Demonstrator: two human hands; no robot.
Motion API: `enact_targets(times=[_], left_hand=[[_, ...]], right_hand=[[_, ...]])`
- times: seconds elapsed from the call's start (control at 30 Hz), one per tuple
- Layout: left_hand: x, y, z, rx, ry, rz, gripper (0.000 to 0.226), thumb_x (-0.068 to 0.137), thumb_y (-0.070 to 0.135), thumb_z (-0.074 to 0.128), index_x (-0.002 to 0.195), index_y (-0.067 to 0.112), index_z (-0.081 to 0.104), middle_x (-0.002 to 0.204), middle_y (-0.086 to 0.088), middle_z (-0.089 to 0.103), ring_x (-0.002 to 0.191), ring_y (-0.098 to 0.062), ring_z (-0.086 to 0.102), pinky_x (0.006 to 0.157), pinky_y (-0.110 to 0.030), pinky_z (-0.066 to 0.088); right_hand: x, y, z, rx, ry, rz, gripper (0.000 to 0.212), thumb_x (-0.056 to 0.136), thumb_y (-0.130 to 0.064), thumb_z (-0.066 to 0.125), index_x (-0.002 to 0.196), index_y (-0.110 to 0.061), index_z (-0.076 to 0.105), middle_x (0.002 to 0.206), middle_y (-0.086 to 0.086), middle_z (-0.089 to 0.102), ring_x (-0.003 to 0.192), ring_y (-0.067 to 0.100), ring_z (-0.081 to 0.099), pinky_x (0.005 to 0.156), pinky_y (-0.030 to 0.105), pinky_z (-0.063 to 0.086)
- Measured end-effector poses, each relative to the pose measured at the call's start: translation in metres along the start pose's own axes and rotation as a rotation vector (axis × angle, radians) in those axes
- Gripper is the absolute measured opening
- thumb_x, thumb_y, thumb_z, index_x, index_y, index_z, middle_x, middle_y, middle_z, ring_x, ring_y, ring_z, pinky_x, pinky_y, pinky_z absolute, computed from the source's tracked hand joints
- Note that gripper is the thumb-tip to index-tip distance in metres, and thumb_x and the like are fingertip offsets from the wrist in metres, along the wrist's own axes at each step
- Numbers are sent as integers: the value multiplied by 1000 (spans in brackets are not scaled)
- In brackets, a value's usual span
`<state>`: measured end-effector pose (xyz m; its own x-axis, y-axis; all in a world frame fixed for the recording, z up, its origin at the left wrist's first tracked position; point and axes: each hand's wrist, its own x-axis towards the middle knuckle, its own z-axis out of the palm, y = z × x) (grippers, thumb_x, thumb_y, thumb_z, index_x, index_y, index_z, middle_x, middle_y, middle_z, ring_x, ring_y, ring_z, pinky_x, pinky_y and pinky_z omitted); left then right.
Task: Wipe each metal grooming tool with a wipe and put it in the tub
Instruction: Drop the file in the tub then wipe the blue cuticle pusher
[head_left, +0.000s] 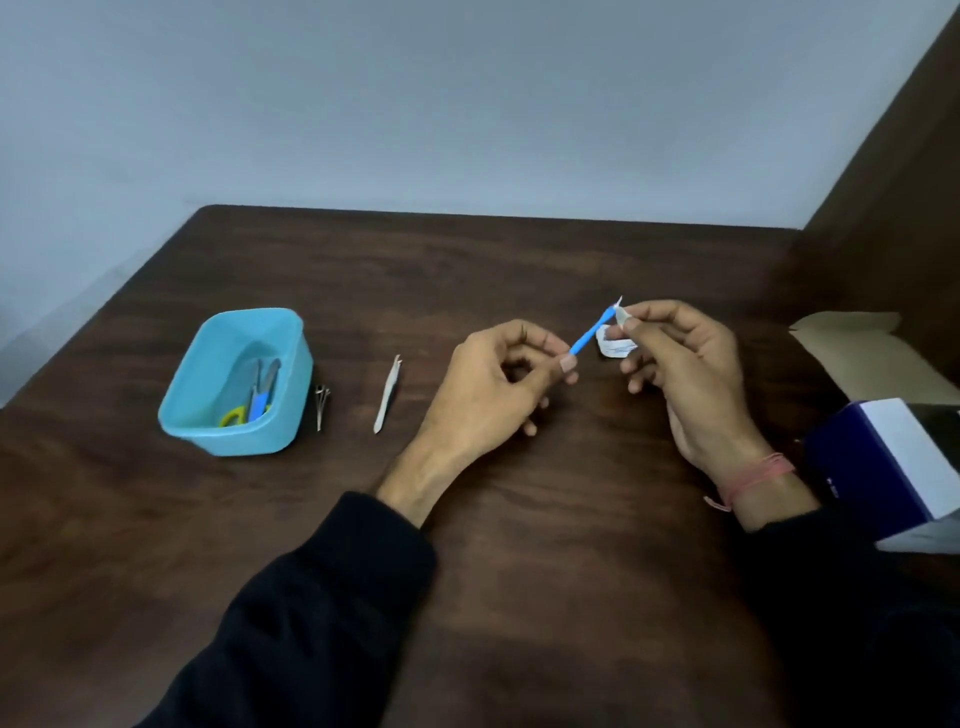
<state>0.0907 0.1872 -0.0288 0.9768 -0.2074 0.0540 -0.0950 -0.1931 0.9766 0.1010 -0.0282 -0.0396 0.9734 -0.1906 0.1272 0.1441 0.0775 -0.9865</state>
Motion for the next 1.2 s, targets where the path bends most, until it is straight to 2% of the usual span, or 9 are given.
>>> enact_targets(times=[0.17, 0.3, 0.47, 0.67, 0.83, 1.0, 1.1, 1.2], left_hand=[[2, -13, 0, 49, -71, 63, 31, 104, 23, 80, 135, 28, 77, 94, 6, 85, 74, -9, 68, 52, -29, 57], [1, -12, 0, 71, -52, 53, 16, 107, 27, 77, 119, 37, 81, 87, 6, 83, 70, -14, 70, 53, -30, 58], [1, -9, -2, 78, -24, 7, 12, 107, 22, 74, 111, 29, 83, 85, 3, 82, 61, -8, 67, 43, -26, 52], [1, -10, -1, 25, -36, -43, 13, 107, 15, 73, 112, 19, 84, 97, 4, 86, 87, -15, 85, 47, -29, 60], [2, -10, -4, -3, -61, -43, 15, 109, 16, 72, 118, 20, 83, 100, 3, 87, 88, -17, 85, 49, -30, 61], [4, -12, -4, -25, -70, -48, 16, 110, 15, 71, 120, 20, 82, 101, 3, 86, 86, -18, 84, 51, -32, 62], [5, -13, -5, 13, -114, -34, 19, 111, 16, 69, 126, 20, 81, 102, 3, 86, 83, -13, 81, 51, -29, 61], [6, -15, -5, 10, -116, -29, 22, 112, 14, 67, 129, 18, 80, 103, 2, 85, 81, -11, 79, 52, -30, 61]], right_hand=[[5, 1, 2, -26, -44, -28, 10, 104, -5, 72, 107, -10, 80, 101, 22, 81, 62, 14, 63, 47, 23, 49], [5, 3, 1, -47, -56, -56, 10, 104, -4, 73, 105, -11, 81, 101, 32, 74, 61, 14, 64, 45, 24, 49], [1, 5, 3, -189, 27, -127, 5, 103, -10, 78, 107, -11, 81, 96, 7, 85, 65, 18, 72, 45, 27, 52], [-4, 5, 5, -316, 77, -256, 3, 101, -15, 83, 103, -16, 83, 94, 1, 84, 72, 21, 81, 47, 36, 57], [-8, 7, 7, -369, 42, -283, 5, 97, -14, 86, 99, -19, 85, 83, -4, 83, 70, 22, 80, 54, 41, 60], [-8, 5, 6, -382, 144, -376, 5, 98, -16, 87, 103, -18, 86, 86, -7, 83, 69, 22, 79, 55, 53, 61], [-8, 6, 9, -427, 112, -403, 8, 97, -15, 88, 104, -18, 88, 89, -9, 84, 68, 16, 78, 59, 46, 62], [-7, 8, 8, -455, 131, -406, 10, 96, -14, 88, 105, -18, 89, 88, -12, 83, 65, 13, 76, 57, 40, 59]])
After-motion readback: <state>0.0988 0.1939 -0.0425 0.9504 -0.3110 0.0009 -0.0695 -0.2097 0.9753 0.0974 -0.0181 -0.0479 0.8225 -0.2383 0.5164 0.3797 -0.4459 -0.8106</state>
